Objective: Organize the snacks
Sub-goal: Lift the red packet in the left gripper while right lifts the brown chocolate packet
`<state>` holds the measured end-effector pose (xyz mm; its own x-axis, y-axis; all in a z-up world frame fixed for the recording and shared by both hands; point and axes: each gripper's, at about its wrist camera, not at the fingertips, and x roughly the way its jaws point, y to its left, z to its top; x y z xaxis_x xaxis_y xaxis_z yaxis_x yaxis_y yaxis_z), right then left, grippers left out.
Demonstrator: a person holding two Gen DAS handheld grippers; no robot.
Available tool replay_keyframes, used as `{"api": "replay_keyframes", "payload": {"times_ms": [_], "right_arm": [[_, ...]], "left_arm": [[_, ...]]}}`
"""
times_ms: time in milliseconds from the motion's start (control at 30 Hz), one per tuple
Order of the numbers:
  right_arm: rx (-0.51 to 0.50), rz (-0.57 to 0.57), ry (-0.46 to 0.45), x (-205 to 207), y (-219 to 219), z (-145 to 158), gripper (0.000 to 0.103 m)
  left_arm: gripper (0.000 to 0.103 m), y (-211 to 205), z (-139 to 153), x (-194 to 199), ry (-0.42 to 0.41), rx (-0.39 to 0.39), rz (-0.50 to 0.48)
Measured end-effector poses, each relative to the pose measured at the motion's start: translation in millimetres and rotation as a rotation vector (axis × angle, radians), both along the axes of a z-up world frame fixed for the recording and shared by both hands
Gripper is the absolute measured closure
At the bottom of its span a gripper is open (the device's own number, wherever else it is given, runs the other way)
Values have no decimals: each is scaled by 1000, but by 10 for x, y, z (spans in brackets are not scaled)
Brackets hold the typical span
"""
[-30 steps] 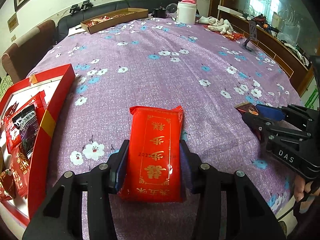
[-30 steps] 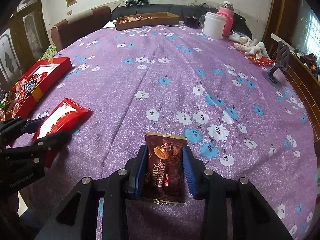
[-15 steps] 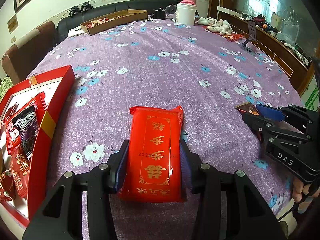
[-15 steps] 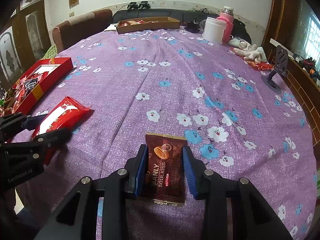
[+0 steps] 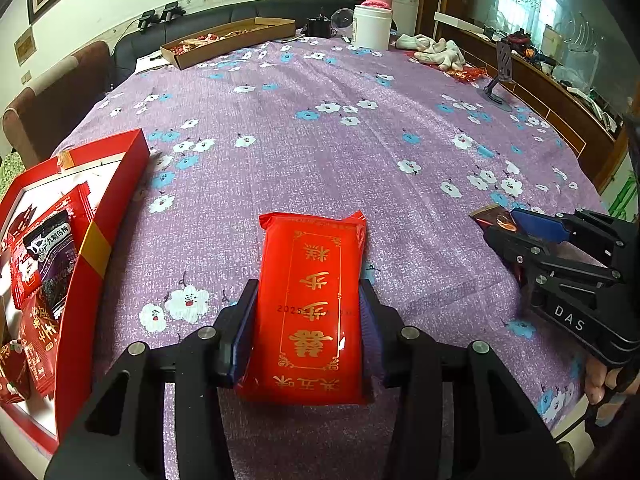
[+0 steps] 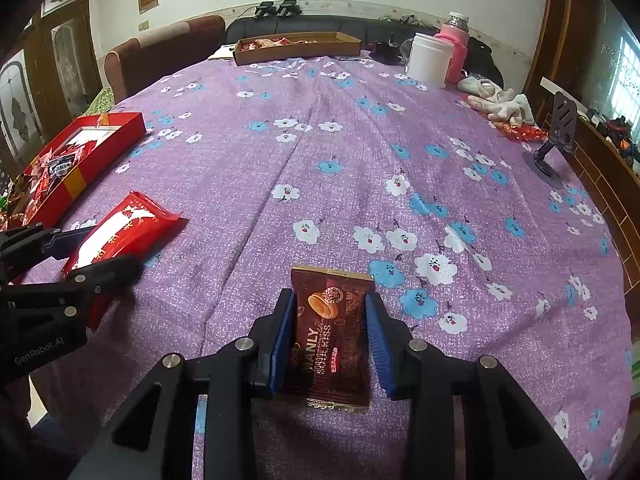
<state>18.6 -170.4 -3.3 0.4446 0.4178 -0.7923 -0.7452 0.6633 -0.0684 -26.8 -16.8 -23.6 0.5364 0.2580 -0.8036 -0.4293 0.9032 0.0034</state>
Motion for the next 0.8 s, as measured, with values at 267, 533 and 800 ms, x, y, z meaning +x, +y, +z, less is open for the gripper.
{"api": "replay_keyframes", "payload": {"times_ms": [267, 533, 800], "right_arm": [[-1, 0, 0, -1, 3, 4, 66], [-14, -5, -2, -2, 18, 4, 66], [-16, -18, -1, -3, 26, 9, 66]], "left_arm": [[58, -5, 5, 6, 3, -4, 3], [58, -3, 12, -11, 4, -17, -2], [58, 41, 23, -79, -10, -53, -7]]}}
